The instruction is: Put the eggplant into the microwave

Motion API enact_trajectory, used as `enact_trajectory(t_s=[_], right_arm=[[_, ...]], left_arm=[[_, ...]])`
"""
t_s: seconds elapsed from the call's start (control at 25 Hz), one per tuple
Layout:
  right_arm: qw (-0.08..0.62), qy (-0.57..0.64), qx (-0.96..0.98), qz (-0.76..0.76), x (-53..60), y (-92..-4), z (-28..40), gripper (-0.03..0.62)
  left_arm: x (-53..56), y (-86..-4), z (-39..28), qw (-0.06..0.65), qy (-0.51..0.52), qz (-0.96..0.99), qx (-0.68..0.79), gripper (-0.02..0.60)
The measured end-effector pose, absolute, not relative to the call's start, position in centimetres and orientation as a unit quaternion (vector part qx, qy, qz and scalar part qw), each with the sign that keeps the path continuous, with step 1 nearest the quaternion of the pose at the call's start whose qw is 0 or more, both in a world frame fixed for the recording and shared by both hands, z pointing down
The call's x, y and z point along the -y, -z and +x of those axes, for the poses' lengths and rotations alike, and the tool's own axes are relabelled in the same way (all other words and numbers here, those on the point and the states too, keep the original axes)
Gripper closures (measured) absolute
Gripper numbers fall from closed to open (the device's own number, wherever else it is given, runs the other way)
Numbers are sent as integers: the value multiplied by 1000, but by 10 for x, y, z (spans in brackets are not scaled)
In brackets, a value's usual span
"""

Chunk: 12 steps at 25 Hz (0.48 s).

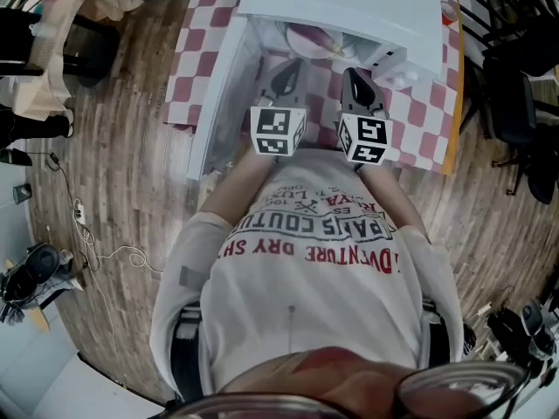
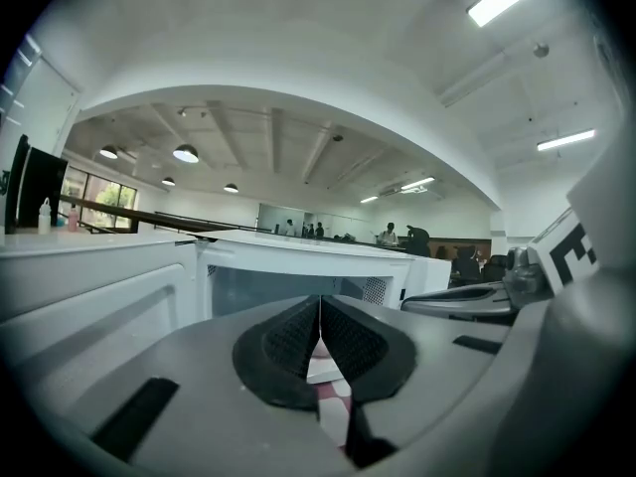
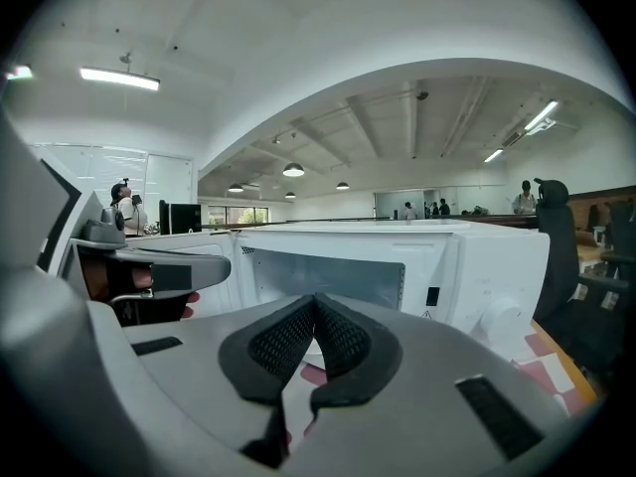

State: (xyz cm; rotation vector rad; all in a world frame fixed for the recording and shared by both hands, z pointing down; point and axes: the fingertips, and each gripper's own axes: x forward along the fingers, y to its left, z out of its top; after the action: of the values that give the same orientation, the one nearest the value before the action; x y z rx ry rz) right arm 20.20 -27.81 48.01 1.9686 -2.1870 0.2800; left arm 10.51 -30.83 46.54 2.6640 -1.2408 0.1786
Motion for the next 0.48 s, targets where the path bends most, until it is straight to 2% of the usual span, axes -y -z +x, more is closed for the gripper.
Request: enact_trajectory(t_s=[0.48], right_arm=[[93,-92,737,664,279,-483,195,568]], left_arm=[[314,-474,102,112,-62,899,420,554]])
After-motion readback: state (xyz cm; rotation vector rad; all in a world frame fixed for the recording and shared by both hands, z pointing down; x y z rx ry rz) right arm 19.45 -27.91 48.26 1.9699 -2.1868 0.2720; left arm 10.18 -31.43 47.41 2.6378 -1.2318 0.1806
